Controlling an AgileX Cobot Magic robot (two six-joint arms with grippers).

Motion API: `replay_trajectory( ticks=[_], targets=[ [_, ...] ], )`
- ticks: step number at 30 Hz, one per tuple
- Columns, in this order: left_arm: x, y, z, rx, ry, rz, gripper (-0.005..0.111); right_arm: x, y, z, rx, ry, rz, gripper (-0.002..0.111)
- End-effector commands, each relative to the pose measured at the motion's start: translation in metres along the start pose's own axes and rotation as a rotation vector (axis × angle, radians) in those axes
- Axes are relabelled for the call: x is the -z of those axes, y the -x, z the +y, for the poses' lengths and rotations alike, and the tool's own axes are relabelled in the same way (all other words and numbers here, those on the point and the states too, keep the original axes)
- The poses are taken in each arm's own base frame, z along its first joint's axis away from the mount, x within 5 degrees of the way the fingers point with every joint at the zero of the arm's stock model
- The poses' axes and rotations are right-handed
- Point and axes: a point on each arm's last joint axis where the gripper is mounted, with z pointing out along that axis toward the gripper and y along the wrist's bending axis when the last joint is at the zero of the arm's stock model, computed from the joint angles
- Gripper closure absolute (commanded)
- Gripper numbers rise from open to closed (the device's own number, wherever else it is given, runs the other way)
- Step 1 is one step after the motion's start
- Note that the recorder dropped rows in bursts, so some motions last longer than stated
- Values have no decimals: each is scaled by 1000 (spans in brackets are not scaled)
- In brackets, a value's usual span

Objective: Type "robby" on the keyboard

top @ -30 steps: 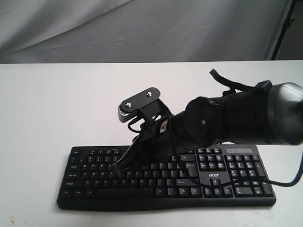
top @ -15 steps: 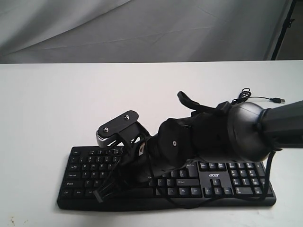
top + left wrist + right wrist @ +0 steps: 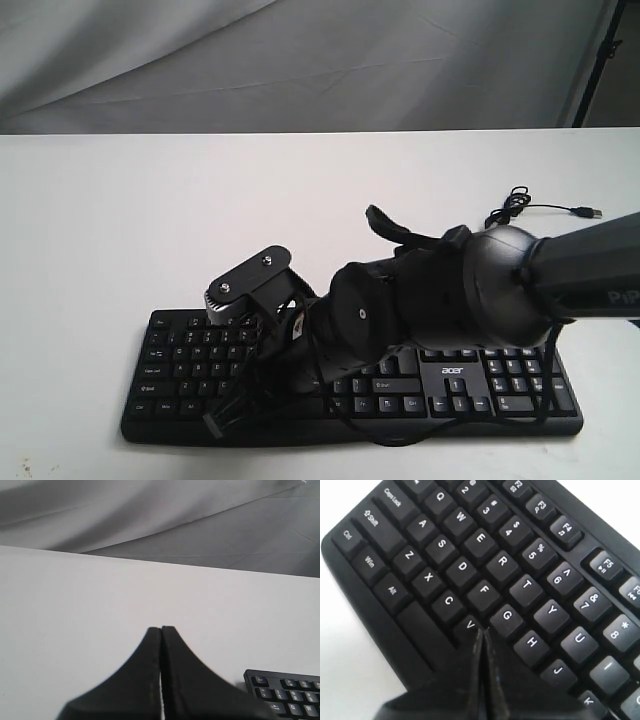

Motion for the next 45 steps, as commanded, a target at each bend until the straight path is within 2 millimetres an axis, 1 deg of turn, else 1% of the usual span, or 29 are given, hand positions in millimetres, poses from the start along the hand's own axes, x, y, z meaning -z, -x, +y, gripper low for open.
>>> replay_trajectory(
  ticks=[1, 9, 14, 17, 20, 24, 35, 38, 40, 42, 45],
  targets=[
    [0, -1, 0, 13, -6, -1, 107, 1, 3, -4, 13, -13, -19, 108],
    [0, -1, 0, 13, -6, -1, 107, 1, 2, -3, 19, -11, -8, 108],
    [0, -1, 0, 13, -6, -1, 107, -7, -3, -5, 16, -13, 20, 108],
    [0, -1, 0, 13, -6, -1, 107, -8, -3, -5, 16, -14, 19, 108],
    [0, -1, 0, 13, -6, -1, 107, -5, -2, -5, 17, -12, 13, 108],
    [0, -1, 0, 13, -6, -1, 107, 6, 4, -4, 30, -14, -16, 108],
    [0, -1, 0, 13, -6, -1, 107, 6, 4, -6, 25, -18, -19, 108],
    [0, -1, 0, 13, -6, -1, 107, -4, -1, -8, 20, -21, 11, 108],
    [0, -1, 0, 13, -6, -1, 107, -6, -2, -8, 17, -21, 17, 108],
    [0, -1, 0, 13, -6, -1, 107, -5, -2, -8, 18, -20, 16, 108],
    [0, -1, 0, 13, -6, -1, 107, 7, 5, -6, 29, -18, -19, 108]
  ],
)
